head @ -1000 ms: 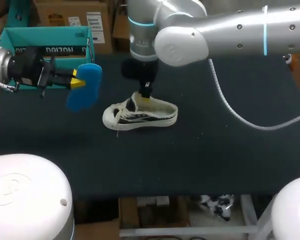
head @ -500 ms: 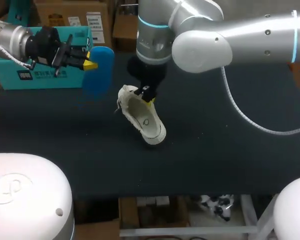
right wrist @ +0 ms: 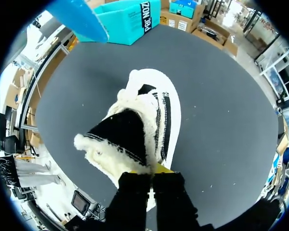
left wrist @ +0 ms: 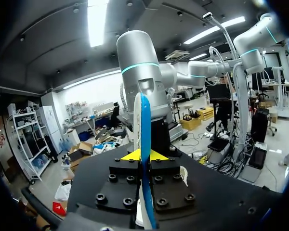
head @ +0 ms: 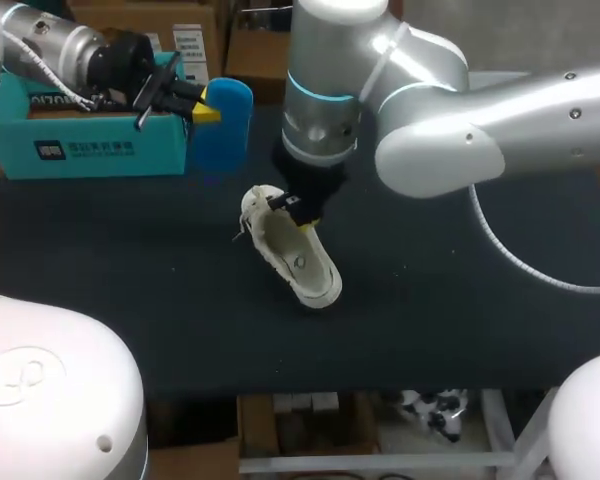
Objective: Open the shoe tongue, take the insole out of the shoe, put the insole back into the shoe, and pack the shoe into the shoebox
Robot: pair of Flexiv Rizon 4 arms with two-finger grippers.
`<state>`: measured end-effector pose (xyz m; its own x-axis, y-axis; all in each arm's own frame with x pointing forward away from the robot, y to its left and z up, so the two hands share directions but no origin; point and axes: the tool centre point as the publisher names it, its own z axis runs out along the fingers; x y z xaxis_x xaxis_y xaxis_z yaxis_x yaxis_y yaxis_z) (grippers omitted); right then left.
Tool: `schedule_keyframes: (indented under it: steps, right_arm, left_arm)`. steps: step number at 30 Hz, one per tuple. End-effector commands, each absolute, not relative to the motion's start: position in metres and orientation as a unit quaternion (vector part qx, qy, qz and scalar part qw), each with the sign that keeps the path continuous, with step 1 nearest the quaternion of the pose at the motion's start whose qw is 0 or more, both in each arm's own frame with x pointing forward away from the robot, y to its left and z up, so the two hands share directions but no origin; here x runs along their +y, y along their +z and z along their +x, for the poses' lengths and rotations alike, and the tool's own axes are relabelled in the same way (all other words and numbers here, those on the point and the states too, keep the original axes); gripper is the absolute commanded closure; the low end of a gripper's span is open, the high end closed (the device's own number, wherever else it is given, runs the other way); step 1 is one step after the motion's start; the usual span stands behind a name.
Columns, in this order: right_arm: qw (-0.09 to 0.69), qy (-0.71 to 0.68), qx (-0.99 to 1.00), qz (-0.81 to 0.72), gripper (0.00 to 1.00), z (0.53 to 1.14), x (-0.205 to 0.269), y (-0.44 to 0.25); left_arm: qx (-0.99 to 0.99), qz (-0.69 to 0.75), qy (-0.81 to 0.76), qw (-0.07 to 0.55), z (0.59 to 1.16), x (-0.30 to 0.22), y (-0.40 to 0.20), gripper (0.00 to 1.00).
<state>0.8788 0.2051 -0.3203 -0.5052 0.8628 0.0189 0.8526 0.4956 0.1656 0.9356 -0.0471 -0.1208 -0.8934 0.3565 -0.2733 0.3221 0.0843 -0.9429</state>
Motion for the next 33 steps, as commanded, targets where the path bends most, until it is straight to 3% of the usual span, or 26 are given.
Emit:
schedule_keyframes:
  steps: [1,31,32,33]
  right_arm:
    - [0.066,0.133,0.853,0.500,1.00,0.878,0.192,-0.318]
    - [0.048,0.171,0.816,0.551,1.00,0.901,0.147,-0.340]
    - [0.048,0.171,0.814,0.553,0.83,0.900,0.146,-0.340]
    - [0.049,0.171,0.813,0.554,0.33,0.899,0.145,-0.341]
  left_arm:
    - [-0.728,-0.270,0.626,0.065,0.948,-0.046,-0.125,1.00]
    - [-0.741,-0.251,0.620,0.056,0.955,-0.054,-0.131,1.00]
    - [-0.741,-0.251,0.620,0.056,0.954,-0.055,-0.131,1.00]
    - [-0.741,-0.250,0.620,0.055,0.953,-0.055,-0.131,1.00]
